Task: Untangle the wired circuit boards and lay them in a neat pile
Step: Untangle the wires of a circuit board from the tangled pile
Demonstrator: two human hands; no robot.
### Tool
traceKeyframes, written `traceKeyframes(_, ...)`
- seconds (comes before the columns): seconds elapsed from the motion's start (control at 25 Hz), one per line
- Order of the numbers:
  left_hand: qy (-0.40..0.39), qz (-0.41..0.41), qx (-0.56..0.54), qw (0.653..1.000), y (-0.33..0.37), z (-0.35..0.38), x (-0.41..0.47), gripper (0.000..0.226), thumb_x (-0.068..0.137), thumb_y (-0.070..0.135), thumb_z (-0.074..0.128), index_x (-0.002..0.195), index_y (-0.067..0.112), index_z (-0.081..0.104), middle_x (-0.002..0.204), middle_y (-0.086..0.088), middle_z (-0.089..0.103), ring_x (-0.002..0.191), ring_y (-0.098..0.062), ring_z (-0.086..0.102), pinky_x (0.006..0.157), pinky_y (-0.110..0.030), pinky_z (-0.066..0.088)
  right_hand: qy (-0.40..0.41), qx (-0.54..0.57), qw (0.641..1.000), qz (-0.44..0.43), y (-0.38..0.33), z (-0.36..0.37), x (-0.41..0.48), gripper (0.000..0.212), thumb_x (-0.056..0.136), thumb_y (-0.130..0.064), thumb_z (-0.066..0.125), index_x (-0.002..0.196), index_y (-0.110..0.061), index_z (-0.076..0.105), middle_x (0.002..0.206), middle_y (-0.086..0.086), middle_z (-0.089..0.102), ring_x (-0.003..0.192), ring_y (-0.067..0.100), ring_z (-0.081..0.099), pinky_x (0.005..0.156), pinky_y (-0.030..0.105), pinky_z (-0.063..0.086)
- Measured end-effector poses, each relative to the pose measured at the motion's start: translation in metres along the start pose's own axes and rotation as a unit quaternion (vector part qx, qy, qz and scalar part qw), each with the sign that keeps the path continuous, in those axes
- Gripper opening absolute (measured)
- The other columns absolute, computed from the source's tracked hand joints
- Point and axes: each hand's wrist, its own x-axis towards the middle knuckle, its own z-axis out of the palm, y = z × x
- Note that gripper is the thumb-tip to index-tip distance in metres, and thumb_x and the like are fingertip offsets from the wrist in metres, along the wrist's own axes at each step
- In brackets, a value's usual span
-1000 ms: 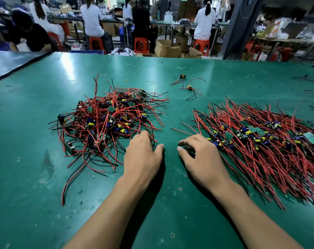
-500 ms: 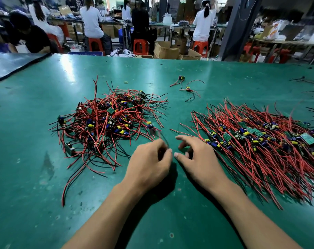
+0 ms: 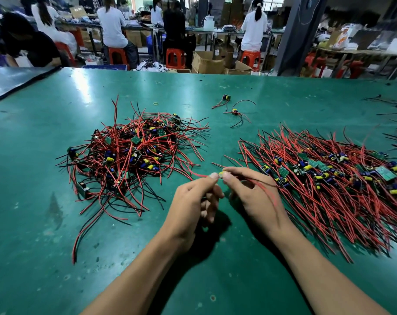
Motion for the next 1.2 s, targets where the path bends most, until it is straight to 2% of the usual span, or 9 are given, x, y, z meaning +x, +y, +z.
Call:
traceKeyframes(0.08, -0.007, -0.012, 0.023, 1.0, -0.003, -0.002, 0.003, 0.026, 0.086, 0.031, 0.066, 0.064, 0.016, 0.066, 0.051, -0.001, 0.052, 0.037, -0.013, 0.044, 0.037, -0.017, 0.032, -0.009, 0.165, 0.982, 0.092, -0.008, 0.002, 0.004, 0.012, 0.082, -0.034, 0.075, 0.087, -0.024, 0.079, 0.084, 0.0, 0.074, 0.061, 0.013, 0.059, 0.056, 0.028, 0.046)
traceKeyframes(0.24, -0.005, -0.022, 0.034, 0.999, -0.004, 0.001, 0.005, 0.015, 0.092, 0.01, 0.063, 0.078, 0.011, 0.065, 0.057, -0.005, 0.06, 0.04, -0.016, 0.053, 0.039, -0.02, 0.042, -0.104, 0.355, 0.913, 0.171, -0.018, -0.005, 0.007, 0.017, 0.077, -0.035, 0.073, 0.076, -0.018, 0.077, 0.076, 0.0, 0.066, 0.05, 0.006, 0.049, 0.053, 0.017, 0.046)
traceKeyframes(0.44, -0.045, -0.066, -0.107, 0.991, 0.004, -0.007, 0.006, 0.019, 0.092, 0.024, 0.062, 0.093, 0.005, 0.063, 0.072, -0.013, 0.065, 0.046, -0.018, 0.058, 0.042, -0.021, 0.046, -0.191, 0.308, 0.908, 0.212, -0.022, -0.004, 0.0, 0.032, 0.074, -0.047, 0.075, 0.06, -0.02, 0.068, 0.056, 0.0, 0.055, 0.038, 0.007, 0.04, 0.044, 0.02, 0.048)
traceKeyframes(0.52, -0.082, -0.081, -0.093, 0.989, 0.005, -0.009, 0.005, 0.032, 0.087, 0.031, 0.064, 0.1, 0.002, 0.063, 0.08, -0.016, 0.068, 0.051, -0.019, 0.062, 0.045, -0.022, 0.049, -0.195, 0.279, 0.918, 0.205, -0.021, -0.003, 0.001, 0.035, 0.072, -0.049, 0.08, 0.071, -0.016, 0.069, 0.059, 0.002, 0.054, 0.039, 0.007, 0.039, 0.041, 0.02, 0.043)
traceKeyframes(0.64, -0.097, -0.091, -0.119, 0.984, 0.006, -0.012, 0.006, 0.032, 0.081, 0.028, 0.068, 0.101, 0.005, 0.062, 0.085, -0.016, 0.07, 0.053, -0.018, 0.065, 0.047, -0.023, 0.052, -0.21, 0.288, 0.911, 0.209, -0.017, -0.004, 0.002, 0.055, 0.07, -0.048, 0.087, 0.1, -0.008, 0.063, 0.073, 0.011, 0.055, 0.048, 0.017, 0.042, 0.054, 0.029, 0.043)
traceKeyframes(0.76, -0.053, -0.067, -0.118, 0.989, 0.002, -0.011, 0.009, 0.035, 0.069, 0.014, 0.074, 0.1, 0.007, 0.058, 0.077, -0.009, 0.068, 0.051, -0.015, 0.063, 0.049, -0.023, 0.053, -0.192, 0.269, 0.922, 0.204, -0.016, -0.006, 0.002, 0.031, 0.074, -0.039, 0.084, 0.091, -0.016, 0.071, 0.073, 0.001, 0.062, 0.051, 0.011, 0.049, 0.052, 0.024, 0.049)
traceKeyframes(0.88, -0.023, -0.019, -0.053, 0.998, -0.004, -0.008, 0.011, 0.041, 0.062, 0.012, 0.078, 0.099, 0.008, 0.06, 0.066, 0.003, 0.061, 0.054, -0.011, 0.057, 0.051, -0.022, 0.049, -0.147, 0.235, 0.943, 0.185, -0.016, -0.007, 0.003, 0.02, 0.071, -0.034, 0.078, 0.084, -0.019, 0.076, 0.078, -0.001, 0.066, 0.055, 0.008, 0.047, 0.052, 0.017, 0.039)
traceKeyframes(1.08, -0.036, 0.001, -0.016, 0.999, -0.007, -0.009, 0.008, 0.028, 0.061, 0.019, 0.082, 0.085, 0.012, 0.069, 0.073, -0.003, 0.06, 0.062, -0.016, 0.056, 0.057, -0.026, 0.049, -0.134, 0.227, 0.949, 0.171, -0.016, -0.008, 0.003, 0.029, 0.062, -0.035, 0.083, 0.083, -0.017, 0.078, 0.081, 0.003, 0.069, 0.078, 0.021, 0.05, 0.07, 0.032, 0.037)
traceKeyframes(1.2, -0.037, -0.003, -0.027, 0.999, -0.006, -0.006, 0.008, 0.025, 0.068, 0.023, 0.079, 0.085, 0.009, 0.065, 0.076, -0.007, 0.064, 0.062, -0.017, 0.06, 0.056, -0.023, 0.052, -0.165, 0.21, 0.95, 0.163, -0.014, -0.008, 0.003, 0.021, 0.074, -0.031, 0.078, 0.087, -0.014, 0.077, 0.086, 0.011, 0.068, 0.082, 0.026, 0.056, 0.083, 0.045, 0.049)
